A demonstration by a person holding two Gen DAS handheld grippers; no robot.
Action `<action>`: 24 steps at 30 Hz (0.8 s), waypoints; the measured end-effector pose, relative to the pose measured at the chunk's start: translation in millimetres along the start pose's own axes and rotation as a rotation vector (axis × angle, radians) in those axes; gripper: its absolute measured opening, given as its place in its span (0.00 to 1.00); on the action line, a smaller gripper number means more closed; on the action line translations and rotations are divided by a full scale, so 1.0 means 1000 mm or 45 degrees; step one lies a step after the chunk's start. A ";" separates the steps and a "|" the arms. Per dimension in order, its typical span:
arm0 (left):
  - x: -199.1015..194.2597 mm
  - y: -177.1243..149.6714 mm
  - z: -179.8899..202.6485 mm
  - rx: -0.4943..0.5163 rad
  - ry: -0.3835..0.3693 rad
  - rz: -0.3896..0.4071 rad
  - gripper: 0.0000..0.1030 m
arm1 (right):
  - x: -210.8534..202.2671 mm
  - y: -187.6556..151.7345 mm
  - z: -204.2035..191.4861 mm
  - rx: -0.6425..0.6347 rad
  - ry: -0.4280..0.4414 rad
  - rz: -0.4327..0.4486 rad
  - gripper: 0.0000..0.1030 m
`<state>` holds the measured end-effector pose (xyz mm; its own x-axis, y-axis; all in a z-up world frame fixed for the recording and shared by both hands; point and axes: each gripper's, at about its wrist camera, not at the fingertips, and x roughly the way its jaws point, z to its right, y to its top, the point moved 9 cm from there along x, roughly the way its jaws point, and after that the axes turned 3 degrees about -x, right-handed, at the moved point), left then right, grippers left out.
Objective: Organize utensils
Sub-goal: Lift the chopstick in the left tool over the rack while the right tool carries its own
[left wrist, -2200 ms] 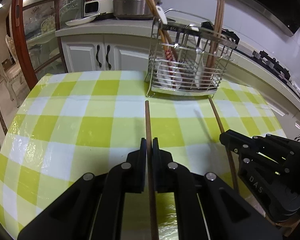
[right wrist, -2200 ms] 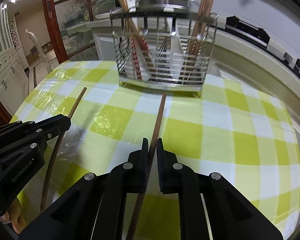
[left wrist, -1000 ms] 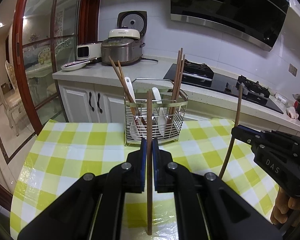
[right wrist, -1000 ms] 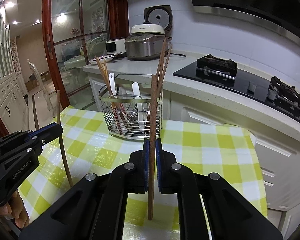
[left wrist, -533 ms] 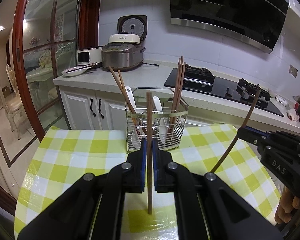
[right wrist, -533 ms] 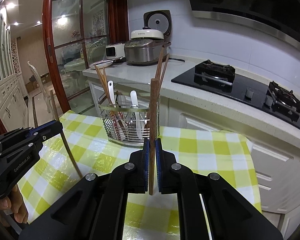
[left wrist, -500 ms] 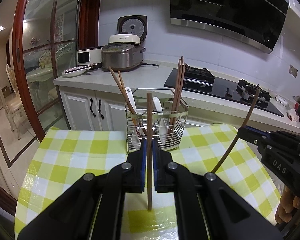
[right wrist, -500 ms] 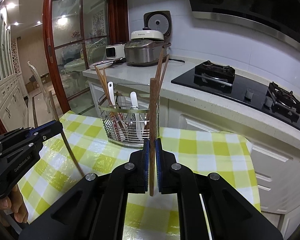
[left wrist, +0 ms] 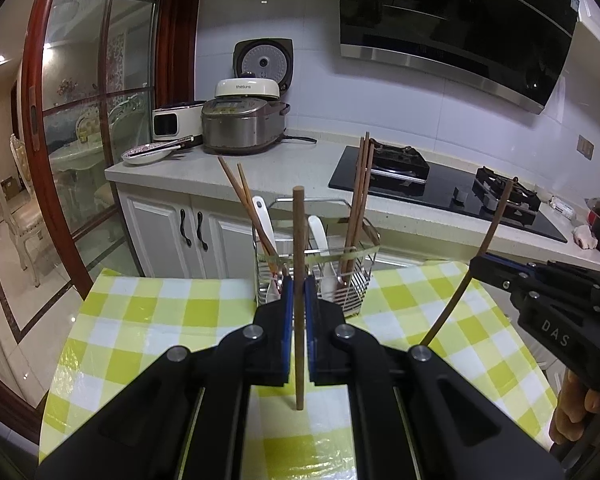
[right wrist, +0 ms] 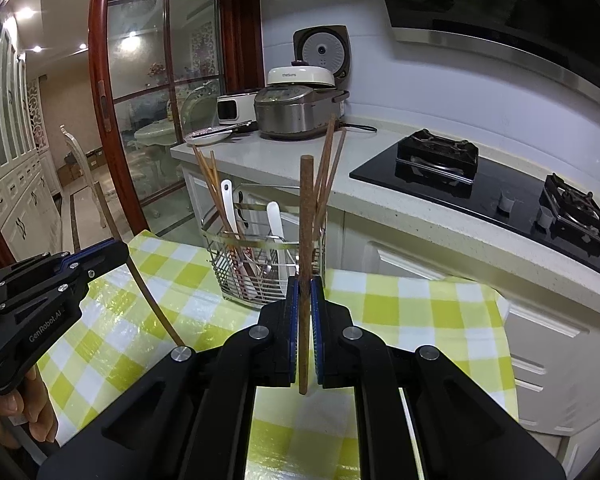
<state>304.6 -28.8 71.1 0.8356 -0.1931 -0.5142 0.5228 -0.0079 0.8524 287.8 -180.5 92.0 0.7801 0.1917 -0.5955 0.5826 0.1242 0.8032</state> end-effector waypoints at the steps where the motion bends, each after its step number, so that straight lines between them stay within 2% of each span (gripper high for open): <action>1: 0.000 0.002 0.000 -0.001 -0.002 0.002 0.06 | 0.000 0.002 -0.001 -0.002 0.001 0.001 0.08; 8: -0.003 0.027 0.000 0.001 -0.014 0.031 0.06 | 0.002 0.030 -0.008 -0.023 0.022 0.021 0.08; 14: -0.010 0.066 -0.001 0.017 -0.020 0.077 0.06 | 0.000 0.066 -0.010 -0.032 0.034 0.054 0.08; 24: -0.024 0.141 0.004 0.041 -0.027 0.209 0.06 | -0.008 0.137 -0.019 -0.054 0.033 0.158 0.08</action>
<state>357.7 -29.2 203.7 0.9053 -0.2153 -0.3662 0.3739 -0.0056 0.9275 357.2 -146.2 207.3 0.8393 0.2329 -0.4912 0.4712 0.1388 0.8710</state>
